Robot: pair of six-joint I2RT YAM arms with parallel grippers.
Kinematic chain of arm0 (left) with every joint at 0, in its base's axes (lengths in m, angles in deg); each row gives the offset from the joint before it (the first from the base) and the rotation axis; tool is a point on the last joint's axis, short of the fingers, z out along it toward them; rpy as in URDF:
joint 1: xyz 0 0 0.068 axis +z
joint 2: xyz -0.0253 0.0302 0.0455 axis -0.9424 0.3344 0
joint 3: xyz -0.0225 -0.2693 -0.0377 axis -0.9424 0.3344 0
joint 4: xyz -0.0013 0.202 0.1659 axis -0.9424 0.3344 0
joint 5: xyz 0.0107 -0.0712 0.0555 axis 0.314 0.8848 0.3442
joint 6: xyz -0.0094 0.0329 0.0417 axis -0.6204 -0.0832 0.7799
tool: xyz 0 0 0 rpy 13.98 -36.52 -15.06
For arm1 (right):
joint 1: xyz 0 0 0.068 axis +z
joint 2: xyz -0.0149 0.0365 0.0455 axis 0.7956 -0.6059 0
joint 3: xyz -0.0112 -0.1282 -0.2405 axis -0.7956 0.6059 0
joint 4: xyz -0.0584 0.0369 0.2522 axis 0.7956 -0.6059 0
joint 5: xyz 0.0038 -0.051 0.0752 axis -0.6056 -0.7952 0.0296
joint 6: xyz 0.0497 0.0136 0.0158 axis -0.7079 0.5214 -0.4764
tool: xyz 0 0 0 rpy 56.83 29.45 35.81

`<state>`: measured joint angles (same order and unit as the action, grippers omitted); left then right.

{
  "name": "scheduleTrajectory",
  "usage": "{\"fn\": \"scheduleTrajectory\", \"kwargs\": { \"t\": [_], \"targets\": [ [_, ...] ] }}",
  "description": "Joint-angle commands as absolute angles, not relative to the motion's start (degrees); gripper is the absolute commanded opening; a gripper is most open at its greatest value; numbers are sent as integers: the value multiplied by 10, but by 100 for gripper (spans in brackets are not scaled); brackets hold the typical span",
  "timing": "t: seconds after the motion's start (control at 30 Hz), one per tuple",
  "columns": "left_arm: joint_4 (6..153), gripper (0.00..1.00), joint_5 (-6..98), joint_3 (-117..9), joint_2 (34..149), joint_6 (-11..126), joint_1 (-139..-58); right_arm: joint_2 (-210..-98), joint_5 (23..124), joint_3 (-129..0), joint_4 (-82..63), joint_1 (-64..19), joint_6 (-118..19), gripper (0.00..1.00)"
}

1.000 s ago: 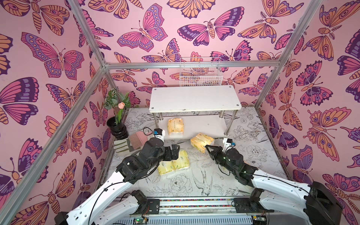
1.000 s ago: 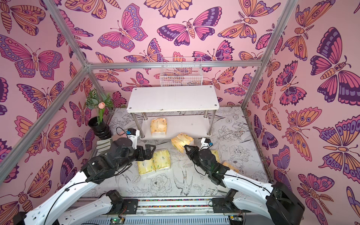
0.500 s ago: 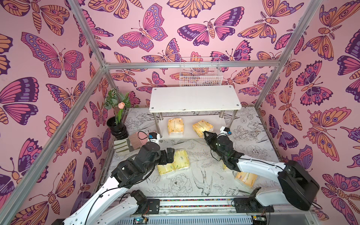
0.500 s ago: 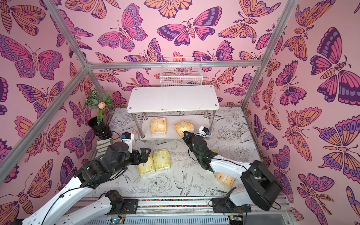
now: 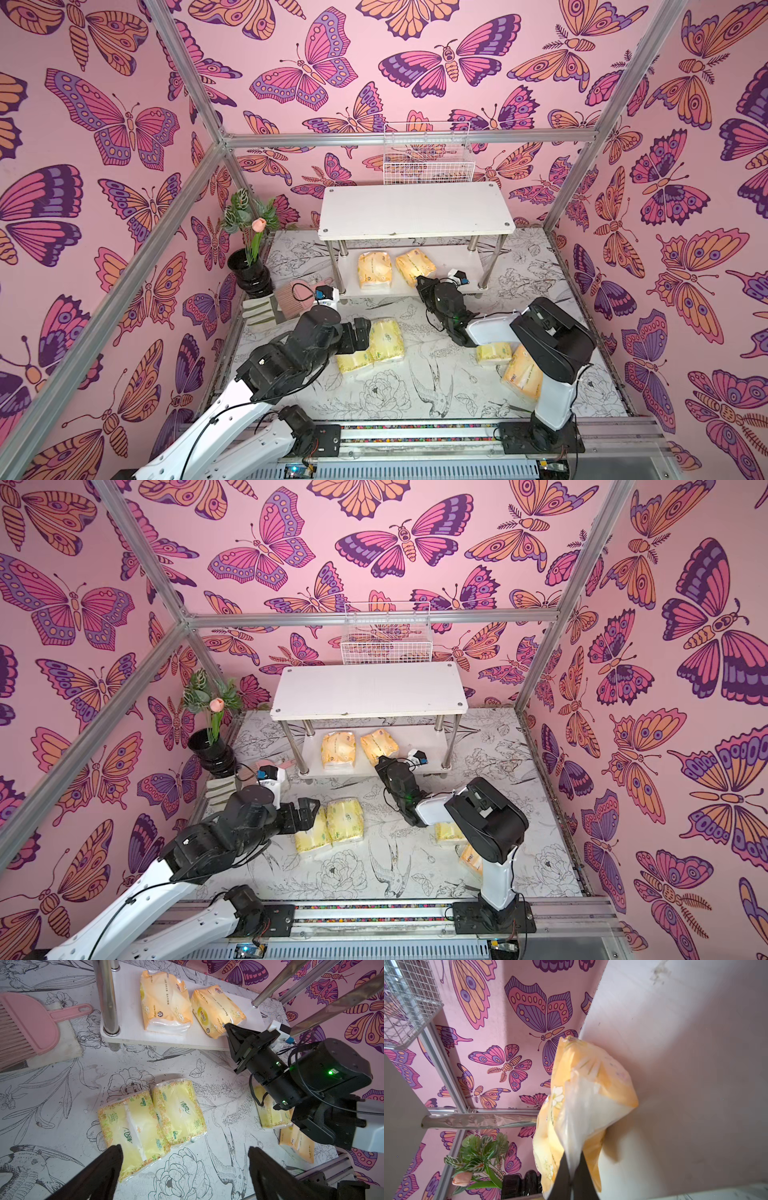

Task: Place the tissue boxes on the shelf by color
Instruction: Place a box of tissues on the shelf.

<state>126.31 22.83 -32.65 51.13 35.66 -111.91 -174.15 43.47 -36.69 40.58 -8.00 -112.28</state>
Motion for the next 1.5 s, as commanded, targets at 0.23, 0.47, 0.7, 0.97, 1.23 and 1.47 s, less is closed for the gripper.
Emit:
{"fn": "scheduleTrajectory", "kwargs": {
  "t": [0.23,0.47,0.7,0.97,1.23,1.47],
  "targets": [
    [1277,100,224,-323,514,354,-1114,-1794,377,-403,436,-51,-1194,7],
    [1277,100,222,-324,513,355,-1112,-1783,401,-398,448,-27,-1182,59],
    [1277,100,220,-322,510,355,-1111,-1651,415,-327,360,-29,-1106,69],
    [1277,100,220,-323,510,360,-1110,-1560,536,-345,168,-140,-979,74],
    [1278,100,224,-324,508,365,-1109,-1620,655,-429,87,-220,-895,74],
    [1280,100,226,-325,510,367,-1108,-1682,694,-468,94,-234,-880,73]
  ]
}}
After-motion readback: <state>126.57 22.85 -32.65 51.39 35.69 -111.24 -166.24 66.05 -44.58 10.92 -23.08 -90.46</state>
